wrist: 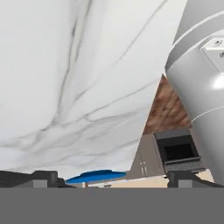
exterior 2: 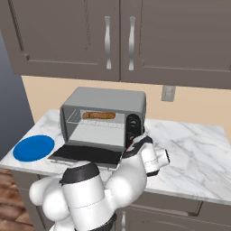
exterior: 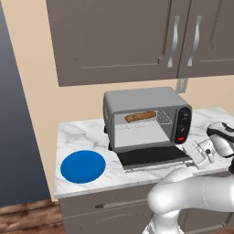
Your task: Pull the toaster oven rack outwards. Pick up the baguette from the plate and place it on the toaster oven rack. Close the toaster oven door fully and set the temperature to the lowest setting.
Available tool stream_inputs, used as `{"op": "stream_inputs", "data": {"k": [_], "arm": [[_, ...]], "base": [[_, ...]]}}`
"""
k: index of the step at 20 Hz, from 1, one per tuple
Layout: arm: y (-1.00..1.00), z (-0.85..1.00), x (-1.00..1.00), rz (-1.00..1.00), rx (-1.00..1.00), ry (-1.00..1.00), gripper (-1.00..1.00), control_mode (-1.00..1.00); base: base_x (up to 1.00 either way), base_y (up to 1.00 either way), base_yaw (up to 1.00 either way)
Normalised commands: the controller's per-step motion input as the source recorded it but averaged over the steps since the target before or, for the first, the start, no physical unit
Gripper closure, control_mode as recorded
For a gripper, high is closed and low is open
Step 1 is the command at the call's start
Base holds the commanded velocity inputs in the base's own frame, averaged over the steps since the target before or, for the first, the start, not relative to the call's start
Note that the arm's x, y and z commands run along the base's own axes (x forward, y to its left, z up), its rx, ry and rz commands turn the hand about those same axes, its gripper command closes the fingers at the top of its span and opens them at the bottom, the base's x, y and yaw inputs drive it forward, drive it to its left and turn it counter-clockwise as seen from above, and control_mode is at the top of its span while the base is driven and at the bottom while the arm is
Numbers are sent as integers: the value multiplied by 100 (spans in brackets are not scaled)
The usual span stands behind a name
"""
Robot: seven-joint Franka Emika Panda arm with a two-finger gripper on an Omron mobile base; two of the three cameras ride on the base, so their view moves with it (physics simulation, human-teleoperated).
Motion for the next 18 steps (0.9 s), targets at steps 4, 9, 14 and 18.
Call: {"op": "stream_inputs", "data": {"k": [4, 9, 14, 18], "arm": [[56, 67, 27, 0, 0, 3, -100, -100], [63, 71, 35, -4, 0, 6, -100, -100], [64, 75, 45, -9, -1, 8, -100, -100], [65, 74, 53, -14, -3, 9, -100, -100]], "base": [[0, 0, 0], [0, 0, 0], [0, 0, 0], [0, 0, 0]]}}
